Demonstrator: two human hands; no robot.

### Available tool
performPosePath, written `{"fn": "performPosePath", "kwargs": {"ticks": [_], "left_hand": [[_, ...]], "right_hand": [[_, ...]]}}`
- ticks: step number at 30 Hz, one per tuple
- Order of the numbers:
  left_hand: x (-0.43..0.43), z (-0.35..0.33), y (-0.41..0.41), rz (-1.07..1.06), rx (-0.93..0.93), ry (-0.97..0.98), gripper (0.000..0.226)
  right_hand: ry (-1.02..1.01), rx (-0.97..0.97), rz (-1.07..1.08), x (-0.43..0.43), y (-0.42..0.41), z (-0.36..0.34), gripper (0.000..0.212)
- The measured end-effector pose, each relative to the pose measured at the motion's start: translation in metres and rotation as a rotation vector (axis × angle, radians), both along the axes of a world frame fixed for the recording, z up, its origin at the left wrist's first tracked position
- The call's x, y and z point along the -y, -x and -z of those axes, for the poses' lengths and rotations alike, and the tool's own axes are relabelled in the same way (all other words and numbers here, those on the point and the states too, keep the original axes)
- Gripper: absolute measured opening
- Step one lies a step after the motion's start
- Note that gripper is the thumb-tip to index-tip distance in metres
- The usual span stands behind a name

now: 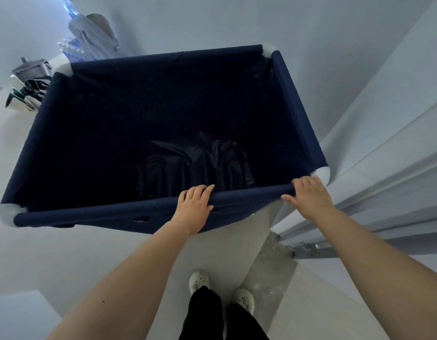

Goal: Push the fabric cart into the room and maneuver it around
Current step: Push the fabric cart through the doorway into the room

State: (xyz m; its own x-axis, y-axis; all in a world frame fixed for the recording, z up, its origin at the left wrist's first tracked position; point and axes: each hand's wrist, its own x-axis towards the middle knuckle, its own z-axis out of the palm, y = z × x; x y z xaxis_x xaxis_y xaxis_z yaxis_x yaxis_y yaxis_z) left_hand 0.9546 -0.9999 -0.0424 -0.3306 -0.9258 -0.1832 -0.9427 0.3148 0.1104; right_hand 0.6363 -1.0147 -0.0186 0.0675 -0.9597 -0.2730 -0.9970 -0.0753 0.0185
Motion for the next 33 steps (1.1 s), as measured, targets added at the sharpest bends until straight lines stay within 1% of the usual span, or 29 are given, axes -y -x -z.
{"fn": "performPosePath", "kwargs": {"ticks": [2, 4, 7, 10, 12, 13, 15, 17, 21, 24, 28, 33], "left_hand": [[-0.010, 0.001, -0.032, -0.076, 0.026, 0.024, 0.058], [-0.020, 0.000, -0.069, -0.162, 0.044, 0.051, 0.058], [-0.028, -0.001, -0.127, -0.272, 0.075, 0.049, 0.059], [-0.026, -0.005, -0.181, -0.310, 0.078, 0.016, 0.063], [-0.023, -0.009, -0.216, -0.271, 0.086, -0.002, 0.064], [-0.021, -0.009, -0.237, -0.217, 0.095, -0.002, 0.062], [-0.017, -0.008, -0.279, -0.074, 0.110, -0.001, 0.052], [-0.013, -0.008, -0.315, 0.025, 0.107, 0.011, 0.043], [-0.010, -0.005, -0.361, 0.167, 0.092, 0.053, 0.039], [-0.006, -0.004, -0.383, 0.195, 0.051, 0.037, 0.041], [-0.007, -0.006, -0.412, 0.219, 0.038, 0.072, 0.042], [-0.013, -0.007, -0.444, 0.182, 0.055, 0.159, 0.044]], "right_hand": [[0.008, -0.010, 0.019, -0.004, -0.015, -0.003, 0.062], [0.031, 0.060, -0.003, -0.010, -0.045, -0.004, 0.061], [0.019, 0.147, -0.131, -0.015, -0.113, -0.001, 0.059], [0.030, 0.213, -0.239, -0.014, -0.187, 0.004, 0.056], [0.054, 0.203, -0.324, -0.012, -0.235, 0.007, 0.053], [0.067, 0.178, -0.366, -0.011, -0.260, 0.009, 0.051], [0.092, 0.104, -0.425, -0.012, -0.304, 0.010, 0.046], [0.115, 0.031, -0.423, -0.011, -0.332, 0.008, 0.042], [0.148, -0.014, -0.395, -0.012, -0.359, 0.006, 0.045], [0.087, -0.006, -0.338, -0.015, -0.385, 0.000, 0.044], [0.044, 0.003, -0.278, -0.015, -0.416, -0.003, 0.043], [0.001, 0.002, -0.336, -0.009, -0.446, 0.002, 0.045]]}}
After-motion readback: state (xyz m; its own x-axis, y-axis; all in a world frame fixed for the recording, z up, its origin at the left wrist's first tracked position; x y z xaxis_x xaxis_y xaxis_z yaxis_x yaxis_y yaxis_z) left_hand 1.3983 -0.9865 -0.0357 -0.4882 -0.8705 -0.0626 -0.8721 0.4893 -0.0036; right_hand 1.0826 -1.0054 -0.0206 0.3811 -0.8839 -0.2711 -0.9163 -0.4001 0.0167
